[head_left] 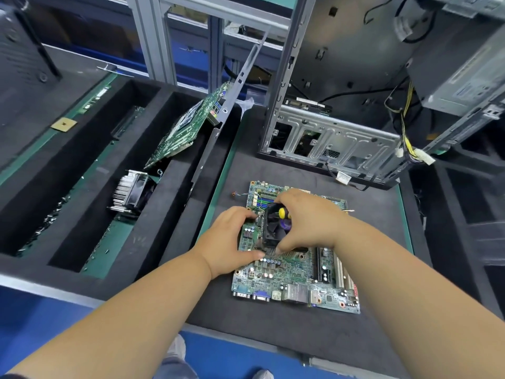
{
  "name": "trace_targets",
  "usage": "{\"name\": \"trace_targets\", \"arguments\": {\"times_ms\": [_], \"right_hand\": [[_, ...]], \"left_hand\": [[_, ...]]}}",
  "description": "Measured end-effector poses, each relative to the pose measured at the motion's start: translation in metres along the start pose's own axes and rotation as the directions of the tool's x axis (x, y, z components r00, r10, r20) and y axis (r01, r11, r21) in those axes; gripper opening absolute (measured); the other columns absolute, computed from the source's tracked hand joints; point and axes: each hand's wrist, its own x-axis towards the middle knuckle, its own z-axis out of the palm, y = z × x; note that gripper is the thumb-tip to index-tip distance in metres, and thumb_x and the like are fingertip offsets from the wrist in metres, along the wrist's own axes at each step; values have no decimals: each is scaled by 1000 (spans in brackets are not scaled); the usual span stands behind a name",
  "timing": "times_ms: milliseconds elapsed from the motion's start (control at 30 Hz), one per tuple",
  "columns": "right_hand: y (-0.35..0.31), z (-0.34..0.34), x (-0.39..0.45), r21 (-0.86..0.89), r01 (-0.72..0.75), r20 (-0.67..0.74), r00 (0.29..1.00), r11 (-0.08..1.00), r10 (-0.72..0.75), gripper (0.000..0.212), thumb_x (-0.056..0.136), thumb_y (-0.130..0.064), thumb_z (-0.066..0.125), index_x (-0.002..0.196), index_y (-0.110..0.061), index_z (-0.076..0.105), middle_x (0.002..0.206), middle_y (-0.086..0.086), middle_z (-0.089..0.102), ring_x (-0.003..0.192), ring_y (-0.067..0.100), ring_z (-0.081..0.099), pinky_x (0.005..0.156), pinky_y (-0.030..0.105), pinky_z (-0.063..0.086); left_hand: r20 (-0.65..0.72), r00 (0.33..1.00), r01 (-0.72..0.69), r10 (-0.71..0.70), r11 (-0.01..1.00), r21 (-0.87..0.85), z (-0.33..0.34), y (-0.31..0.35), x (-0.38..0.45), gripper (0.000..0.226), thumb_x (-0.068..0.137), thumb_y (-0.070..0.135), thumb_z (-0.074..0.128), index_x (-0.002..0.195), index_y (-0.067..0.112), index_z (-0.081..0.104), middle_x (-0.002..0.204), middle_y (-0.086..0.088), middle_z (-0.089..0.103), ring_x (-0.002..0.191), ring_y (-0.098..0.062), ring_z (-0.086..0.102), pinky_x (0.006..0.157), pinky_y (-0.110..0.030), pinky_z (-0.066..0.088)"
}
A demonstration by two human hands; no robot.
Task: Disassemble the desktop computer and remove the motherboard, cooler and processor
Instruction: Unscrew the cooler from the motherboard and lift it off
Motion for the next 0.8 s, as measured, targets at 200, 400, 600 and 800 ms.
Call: {"name": "trace_targets", "arguments": {"times_ms": [200, 400, 600, 800], "right_hand": [[-4, 12, -5, -179, 30, -99, 994, 983, -49, 74, 52, -60, 75, 111, -23, 48, 105, -4, 50, 86, 21, 56, 63, 29, 34], [-8, 11, -7, -223, 41, -86, 994, 974, -62, 80, 55, -59, 74, 120, -22, 48, 111, -3, 50, 94, 22, 57, 72, 32, 38], [-9, 2, -3, -229, 78, -21, 996, 970, -85, 82, 55, -56, 79, 123, -22, 47, 113, -3, 50, 100, 22, 56, 75, 31, 34], [-15, 11, -8, -246, -37, -115, 993, 968, 9, 80, 54, -63, 74, 119, -24, 47, 108, -3, 49, 91, 23, 57, 73, 35, 39]], "left_hand": [[5, 1000, 1, -1, 1000, -5, -1, 0, 2, 80, 67, 53, 80, 134, 26, 44, 131, 12, 41, 126, -7, 37, 108, -29, 36], [11, 1000, 0, 0, 1000, -8, -1, -1, 2, 79, 68, 51, 80, 134, 27, 43, 131, 13, 41, 126, -6, 36, 108, -26, 34], [13, 1000, 16, -16, 1000, -1, -1, 0, 2, 78, 69, 55, 78, 132, 27, 42, 130, 14, 40, 127, -5, 35, 107, -25, 34], [9, 1000, 25, -25, 1000, -8, 0, 0, 2, 77, 68, 55, 78, 130, 29, 42, 126, 16, 39, 124, -3, 34, 106, -25, 35]]}}
